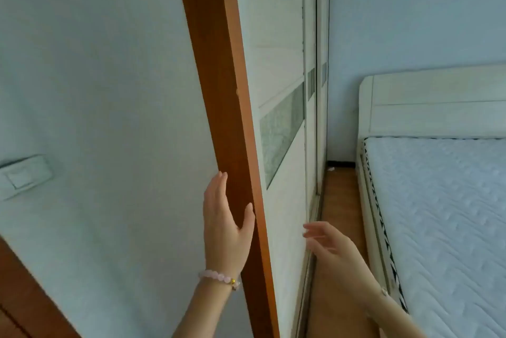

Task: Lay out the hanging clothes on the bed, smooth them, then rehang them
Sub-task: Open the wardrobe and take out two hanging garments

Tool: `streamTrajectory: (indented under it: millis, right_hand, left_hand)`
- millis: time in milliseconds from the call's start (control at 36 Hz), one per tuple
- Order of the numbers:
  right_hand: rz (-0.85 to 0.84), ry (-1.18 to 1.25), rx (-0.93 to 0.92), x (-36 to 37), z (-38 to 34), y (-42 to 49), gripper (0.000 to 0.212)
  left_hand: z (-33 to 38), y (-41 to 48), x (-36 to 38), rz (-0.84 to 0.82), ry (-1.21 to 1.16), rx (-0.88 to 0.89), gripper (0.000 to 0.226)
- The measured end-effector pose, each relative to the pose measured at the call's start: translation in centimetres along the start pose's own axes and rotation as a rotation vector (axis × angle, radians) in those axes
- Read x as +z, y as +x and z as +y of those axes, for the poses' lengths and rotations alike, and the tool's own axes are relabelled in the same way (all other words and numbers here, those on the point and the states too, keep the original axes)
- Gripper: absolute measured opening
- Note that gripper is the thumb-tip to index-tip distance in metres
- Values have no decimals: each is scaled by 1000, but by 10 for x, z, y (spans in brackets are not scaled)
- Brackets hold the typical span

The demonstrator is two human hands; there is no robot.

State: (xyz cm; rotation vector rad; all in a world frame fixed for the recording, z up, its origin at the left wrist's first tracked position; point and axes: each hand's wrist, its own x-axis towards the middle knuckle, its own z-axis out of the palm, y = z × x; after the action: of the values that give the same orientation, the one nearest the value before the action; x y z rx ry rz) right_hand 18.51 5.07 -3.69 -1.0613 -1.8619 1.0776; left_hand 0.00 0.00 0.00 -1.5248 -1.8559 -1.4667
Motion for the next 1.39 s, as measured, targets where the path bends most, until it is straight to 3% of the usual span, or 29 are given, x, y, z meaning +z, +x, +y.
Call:
streamTrajectory:
  millis: [278,639,778,1000,1389]
  right_hand:
    - [72,-39,-235,21,-33,76,42]
    - [-114,84,-512,39,-21,150,53]
    - [-153,152,-605,40,-13,162,69]
    - [-191,208,-626,42,-14,168,69]
    - [-167,287,-586,39,-14,174,73]
  left_hand:
    - [-6,14,28,44,172,22,81]
    - [-8,10,50,173,315,-84,87]
    - [1,9,60,243,313,-176,90]
    - [14,6,70,302,285,-315,80]
    - [14,0,68,315,275,-330,79]
